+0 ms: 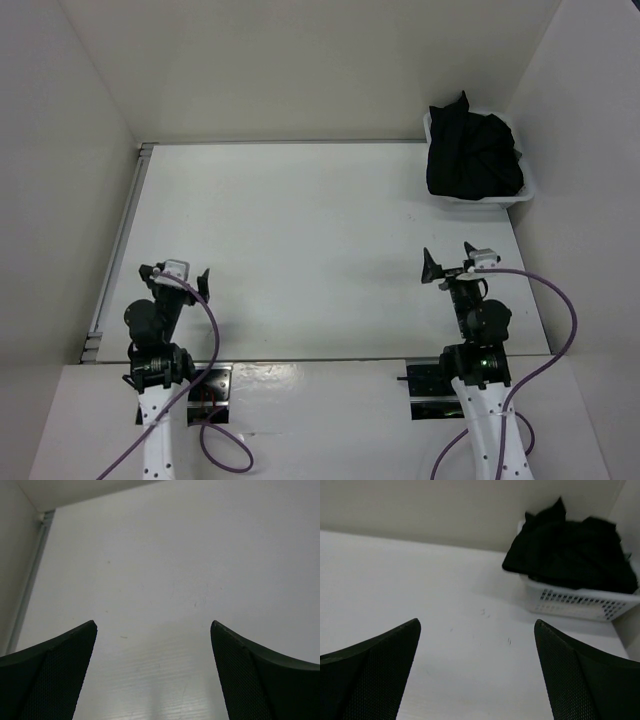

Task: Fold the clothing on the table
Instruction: Grab the skirt from the pile

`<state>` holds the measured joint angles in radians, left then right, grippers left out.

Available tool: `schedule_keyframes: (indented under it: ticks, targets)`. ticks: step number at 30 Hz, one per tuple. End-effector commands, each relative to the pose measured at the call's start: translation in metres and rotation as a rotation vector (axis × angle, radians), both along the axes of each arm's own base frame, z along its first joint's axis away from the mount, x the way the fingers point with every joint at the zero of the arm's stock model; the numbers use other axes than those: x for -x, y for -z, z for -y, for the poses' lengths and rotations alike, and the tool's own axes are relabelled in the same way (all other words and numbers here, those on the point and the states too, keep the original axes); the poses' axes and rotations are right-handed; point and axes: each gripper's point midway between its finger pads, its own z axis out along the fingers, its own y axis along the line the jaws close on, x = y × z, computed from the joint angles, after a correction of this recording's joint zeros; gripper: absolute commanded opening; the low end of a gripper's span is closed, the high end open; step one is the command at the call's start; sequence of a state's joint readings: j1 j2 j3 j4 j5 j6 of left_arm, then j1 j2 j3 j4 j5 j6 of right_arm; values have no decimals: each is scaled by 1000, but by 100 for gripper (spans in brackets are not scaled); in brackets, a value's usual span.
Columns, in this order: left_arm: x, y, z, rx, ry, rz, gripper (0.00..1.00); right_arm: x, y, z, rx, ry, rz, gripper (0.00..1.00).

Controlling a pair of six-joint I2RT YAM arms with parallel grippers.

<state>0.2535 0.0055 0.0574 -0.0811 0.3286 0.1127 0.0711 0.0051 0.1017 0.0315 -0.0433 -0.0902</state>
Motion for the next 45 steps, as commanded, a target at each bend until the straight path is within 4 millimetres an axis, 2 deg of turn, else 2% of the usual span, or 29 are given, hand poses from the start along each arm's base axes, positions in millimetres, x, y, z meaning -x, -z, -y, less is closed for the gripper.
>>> schedule_keyframes:
  ticks: [1, 4, 6, 7, 8, 9, 10, 11, 12, 13, 14, 15, 19, 20, 21, 22, 24, 25, 27, 28, 29, 30, 32, 33, 35, 36, 39, 44, 45]
  targets:
    - [20, -141, 3, -151, -12, 481, 100, 32, -115, 10, -54, 38, 352, 98]
    - [25, -176, -1, -246, -38, 542, 100, 37, -149, 9, -36, 36, 407, 98]
    - [21, -208, -6, -287, -59, 527, 100, 25, -171, 11, -15, 53, 383, 98]
    - [16, -219, -10, -297, -69, 516, 100, 17, -178, 15, -20, 74, 363, 98]
    - [-6, -216, -21, -285, -91, 432, 100, 18, -209, 16, -25, 83, 385, 98]
    - [-4, -256, -23, -303, -108, 470, 100, -13, -197, 14, -13, 82, 270, 98]
    - [-12, -269, -27, -319, -118, 451, 100, -24, -202, 17, 1, 96, 238, 98]
    - [-37, -255, -39, -293, -135, 332, 100, -27, -230, 17, 0, 97, 256, 98]
    - [-51, -270, -46, -292, -147, 284, 100, -48, -231, 19, 31, 94, 187, 98]
    - [-57, -281, -48, -309, -158, 289, 100, -61, -213, 23, 47, 106, 123, 98]
    - [-69, -283, -66, -329, -246, 231, 100, -77, -226, 27, 66, 116, 90, 98]
    - [-67, -283, -74, -328, -294, 223, 100, -77, -226, 32, 78, 132, 90, 98]
    - [-73, -276, -93, -320, -409, 128, 100, -107, -212, 36, 169, 120, -85, 98]
    - [-77, -259, -94, -322, -406, 52, 100, -122, -198, 41, 173, 133, -202, 98]
    - [-78, -252, -93, -323, -409, 23, 100, -129, -191, 49, 175, 174, -262, 98]
    - [-79, -248, -101, -308, -457, -3, 100, -149, -185, 58, 178, 202, -324, 98]
    - [-82, -233, -107, -256, -514, -50, 100, -157, -159, 69, 233, 216, -465, 98]
    - [-86, -209, -112, -247, -550, -146, 100, -162, -162, 79, 218, 262, -476, 98]
    - [-89, -200, -119, -196, -609, -209, 100, -172, -140, 102, 189, 381, -564, 98]
    - [-90, -179, -123, -202, -631, -304, 100, -176, -147, 104, 207, 364, -574, 98]
    - [-90, -177, -124, -196, -641, -323, 100, -180, -139, 105, 223, 358, -616, 98]
    - [-92, -174, -123, -163, -649, -331, 100, -187, -114, 113, 226, 363, -704, 98]
    - [-87, -165, -120, -167, -632, -373, 100, -195, -110, 135, 163, 406, -730, 98]
    - [-86, -160, -117, -153, -616, -393, 100, -203, -88, 142, 153, 397, -789, 98]
    - [-82, -146, -111, -163, -589, -456, 100, -211, -78, 157, 95, 397, -807, 98]
    - [-81, -140, -107, -169, -575, -476, 100, -216, -63, 163, 79, 386, -837, 98]
    - [-77, -140, -99, -171, -552, -465, 100, -233, -51, 171, 30, 367, -821, 98]
    - [-84, -177, -99, -313, -533, -307, 100, -267, -26, 175, 13, 341, -821, 98]
    - [-84, -185, -97, -337, -528, -283, 100, -275, -31, 177, 4, 345, -802, 98]
